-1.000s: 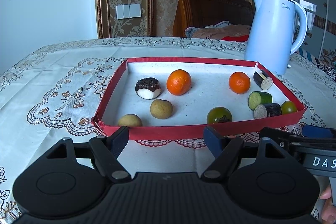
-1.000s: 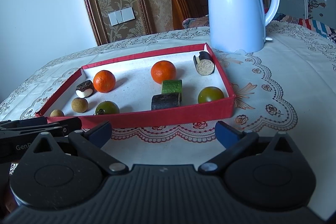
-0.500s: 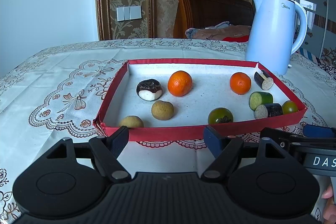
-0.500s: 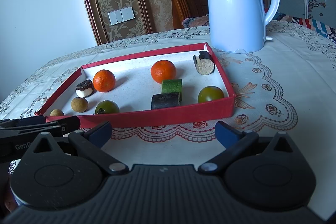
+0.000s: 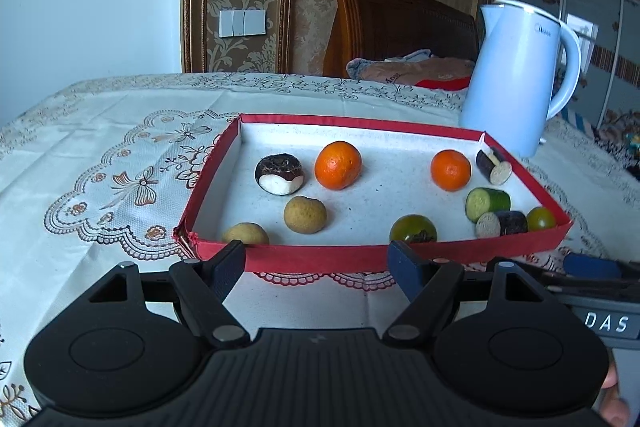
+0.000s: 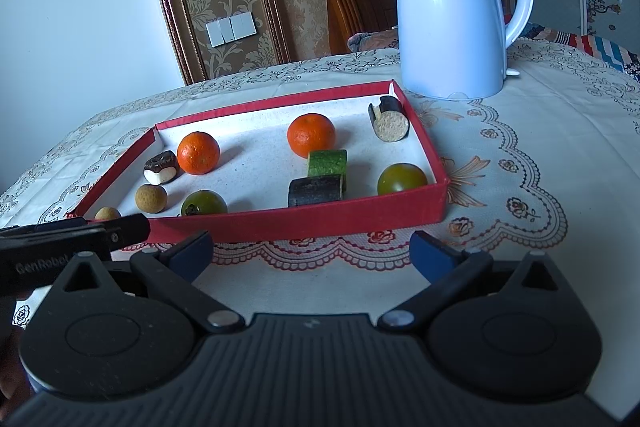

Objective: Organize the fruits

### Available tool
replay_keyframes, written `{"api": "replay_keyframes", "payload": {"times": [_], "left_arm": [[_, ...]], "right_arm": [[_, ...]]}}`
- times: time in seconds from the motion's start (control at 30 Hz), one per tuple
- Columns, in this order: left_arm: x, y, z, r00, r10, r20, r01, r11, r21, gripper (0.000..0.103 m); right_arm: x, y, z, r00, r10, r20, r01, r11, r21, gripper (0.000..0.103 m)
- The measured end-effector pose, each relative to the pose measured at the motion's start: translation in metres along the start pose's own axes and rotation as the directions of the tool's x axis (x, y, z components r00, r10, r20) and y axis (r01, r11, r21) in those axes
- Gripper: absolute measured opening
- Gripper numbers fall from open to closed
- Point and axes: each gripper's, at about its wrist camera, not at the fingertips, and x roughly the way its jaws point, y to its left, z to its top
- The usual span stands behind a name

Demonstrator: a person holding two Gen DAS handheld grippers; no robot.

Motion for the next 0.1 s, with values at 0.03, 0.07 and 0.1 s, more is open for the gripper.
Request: {"api": "replay_keyframes", "payload": {"times": [0.03, 0.07, 0.1], "left_arm": [[0.0004, 0.0011, 0.0001, 1.0, 0.001, -0.001, -0.001, 1.0, -0.006, 0.078], [0.0011, 0.0022, -0.0002, 1.0, 0.005, -0.005, -0.005, 1.0, -0.009, 0.078], [0.0022, 0.003, -0.0009, 1.0, 0.011, -0.018, -0.011, 1.0, -0.008, 0.078]], "right_arm": [[0.0, 0.0, 0.0, 1.0, 0.0, 0.0, 0.0, 1.0, 0.0, 0.103], [0.0, 0.0, 0.0001, 1.0, 0.0, 0.0, 0.0, 1.0, 0.0, 0.103], [0.0, 0.0, 0.0, 1.0, 0.0, 0.0, 0.0, 1.0, 0.001, 0.103]]}}
